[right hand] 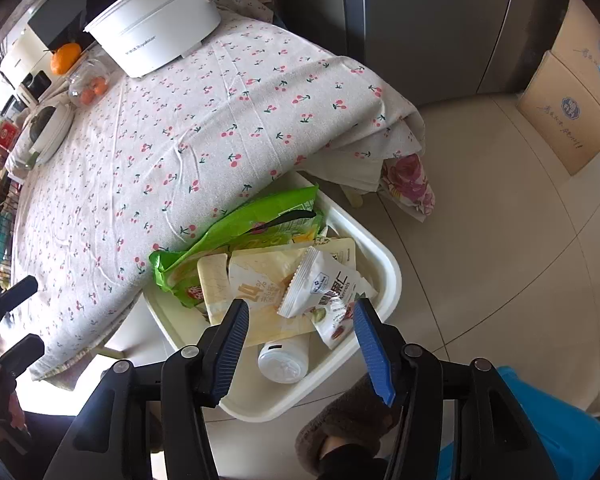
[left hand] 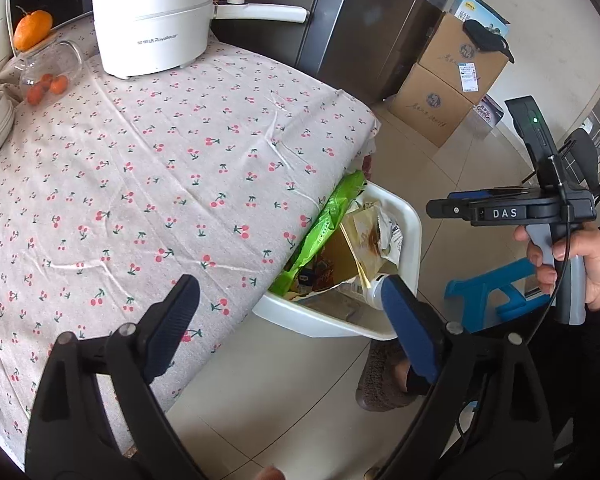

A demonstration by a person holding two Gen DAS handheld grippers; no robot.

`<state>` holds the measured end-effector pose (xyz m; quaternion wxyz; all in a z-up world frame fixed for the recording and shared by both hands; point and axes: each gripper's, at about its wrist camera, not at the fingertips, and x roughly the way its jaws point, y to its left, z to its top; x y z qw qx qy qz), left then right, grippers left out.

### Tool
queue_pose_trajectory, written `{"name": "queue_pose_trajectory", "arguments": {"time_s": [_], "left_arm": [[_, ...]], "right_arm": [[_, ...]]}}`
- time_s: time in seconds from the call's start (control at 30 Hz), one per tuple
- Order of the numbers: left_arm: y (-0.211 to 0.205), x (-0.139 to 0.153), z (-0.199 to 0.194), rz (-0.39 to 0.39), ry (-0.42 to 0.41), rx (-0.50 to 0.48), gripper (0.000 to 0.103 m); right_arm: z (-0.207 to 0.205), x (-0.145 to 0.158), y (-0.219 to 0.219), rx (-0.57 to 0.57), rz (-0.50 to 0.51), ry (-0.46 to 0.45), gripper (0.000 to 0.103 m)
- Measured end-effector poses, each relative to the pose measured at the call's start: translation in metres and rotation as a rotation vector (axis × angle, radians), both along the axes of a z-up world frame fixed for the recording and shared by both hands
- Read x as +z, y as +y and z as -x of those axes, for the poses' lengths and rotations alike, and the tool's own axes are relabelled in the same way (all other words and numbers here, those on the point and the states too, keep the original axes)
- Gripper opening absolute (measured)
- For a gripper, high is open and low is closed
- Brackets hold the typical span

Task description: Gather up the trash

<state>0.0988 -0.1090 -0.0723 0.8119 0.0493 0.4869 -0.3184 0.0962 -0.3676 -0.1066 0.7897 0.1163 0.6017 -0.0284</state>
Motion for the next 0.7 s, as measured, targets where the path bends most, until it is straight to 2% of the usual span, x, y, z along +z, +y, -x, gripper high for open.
{"name": "queue_pose_trajectory", "arguments": {"time_s": [0.1, 0.2, 0.27, 0.3, 0.37, 0.57, 0.7], "left_arm": [[0.005, 0.002, 0.007, -0.038, -0.025, 0.075, 0.102], [0.011, 0.002, 0.018, -0.088, -0.055, 0.143, 0.102], [0.014, 0.001, 0.026, -0.133, -0.063, 0.180, 0.102], [0.017, 0.001, 0.030, -0.150, -0.070, 0.199, 0.102], [0.022, 0.001, 0.040, -0.169, -0.083, 0.235, 0.102], [0.037, 0.019, 0.072, -0.166, -0.154, 0.306, 0.102], [0.044, 0.031, 0.091, -0.140, -0.174, 0.332, 0.102]], "right_arm": [[0.009, 0.013, 0.012, 0.022, 0.030, -0.046, 0.070], [0.020, 0.027, 0.024, 0.037, 0.053, -0.109, 0.072], [0.030, 0.035, 0.033, 0.038, 0.061, -0.147, 0.078], [0.034, 0.039, 0.038, 0.044, 0.067, -0.166, 0.084], [0.043, 0.047, 0.047, 0.062, 0.096, -0.211, 0.085], [0.078, 0.069, 0.073, 0.060, 0.152, -0.329, 0.092], [0.101, 0.079, 0.091, 0.041, 0.248, -0.383, 0.094]]}}
